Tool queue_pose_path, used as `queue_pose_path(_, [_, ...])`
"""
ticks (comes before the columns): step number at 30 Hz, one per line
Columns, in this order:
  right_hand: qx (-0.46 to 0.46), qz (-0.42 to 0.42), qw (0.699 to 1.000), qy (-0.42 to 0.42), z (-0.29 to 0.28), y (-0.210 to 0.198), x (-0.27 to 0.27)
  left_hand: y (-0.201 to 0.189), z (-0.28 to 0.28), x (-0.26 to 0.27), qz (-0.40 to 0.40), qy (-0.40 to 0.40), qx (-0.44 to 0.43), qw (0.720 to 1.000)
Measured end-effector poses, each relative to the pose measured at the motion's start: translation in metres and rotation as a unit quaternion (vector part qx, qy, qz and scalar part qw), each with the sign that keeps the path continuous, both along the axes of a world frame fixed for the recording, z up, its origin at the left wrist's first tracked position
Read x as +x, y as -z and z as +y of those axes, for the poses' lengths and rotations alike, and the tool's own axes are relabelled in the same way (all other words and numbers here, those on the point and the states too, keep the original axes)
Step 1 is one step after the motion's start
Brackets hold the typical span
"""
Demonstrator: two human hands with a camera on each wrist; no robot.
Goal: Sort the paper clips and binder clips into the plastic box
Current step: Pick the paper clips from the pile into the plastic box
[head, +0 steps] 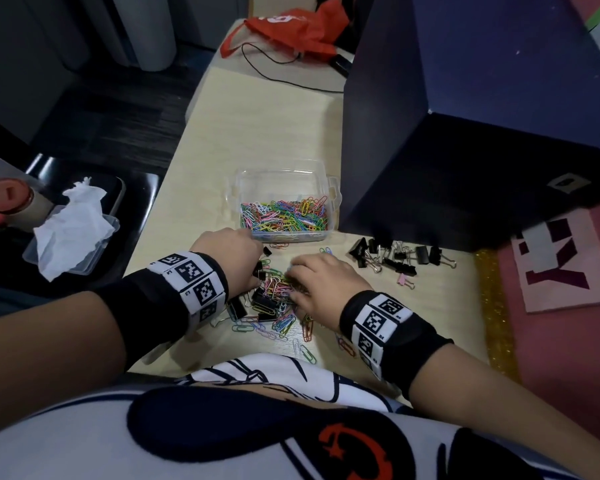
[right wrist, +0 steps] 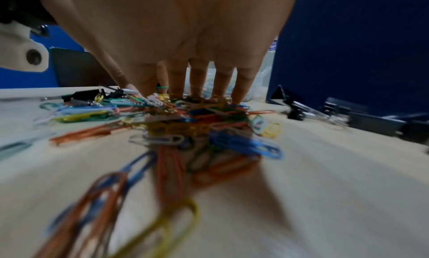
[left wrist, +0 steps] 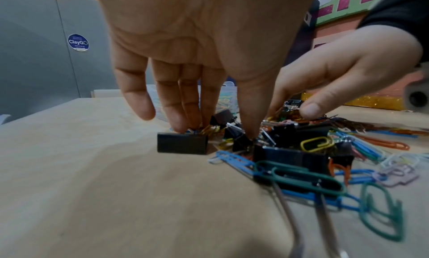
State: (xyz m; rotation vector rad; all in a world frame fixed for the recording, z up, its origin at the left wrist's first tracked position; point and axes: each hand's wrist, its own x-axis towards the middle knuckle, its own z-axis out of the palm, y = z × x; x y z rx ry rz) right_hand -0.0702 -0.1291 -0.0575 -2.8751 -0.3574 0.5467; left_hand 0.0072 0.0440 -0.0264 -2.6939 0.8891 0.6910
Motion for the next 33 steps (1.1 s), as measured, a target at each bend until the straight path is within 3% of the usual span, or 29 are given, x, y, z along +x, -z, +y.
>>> queue_pose_path(7, [-0.026,-0.013,0.999,0.037,-0.010,-0.010,-0.012,-0.005,-0.005,-0.002,-0.019,0.017,0.003,1.000])
queue_pose_path(13, [-0.033,0.013,0.999,-0.023,0.014,-0.011,-0.011,-0.006,-0.008,-0.011,0.011,0.053,-0.027,0.998])
queue_pose_path(20, [-0.059,0.030,0.997,0.032,0.001,-0.015,-0.008,-0.001,-0.003,-0.013,0.028,0.068,-0.009,0.997])
queue_pose_path(25, [-0.018,-0.015,0.999,0.049,0.009,-0.016,0.014,-0.002,0.000,-0.009,0.005,0.066,-0.003,0.998])
queue_pose_path(30, [-0.012,0.026,0.999,-0.023,0.021,-0.009,0.028,-0.002,0.003,-0.009,-0.016,0.061,-0.004,0.998])
queue_pose_path(33, [-0.022,0.021,0.999,-0.010,0.016,-0.006,0.019,-0.002,0.004,-0.008,-0.015,0.059,0.004,0.998])
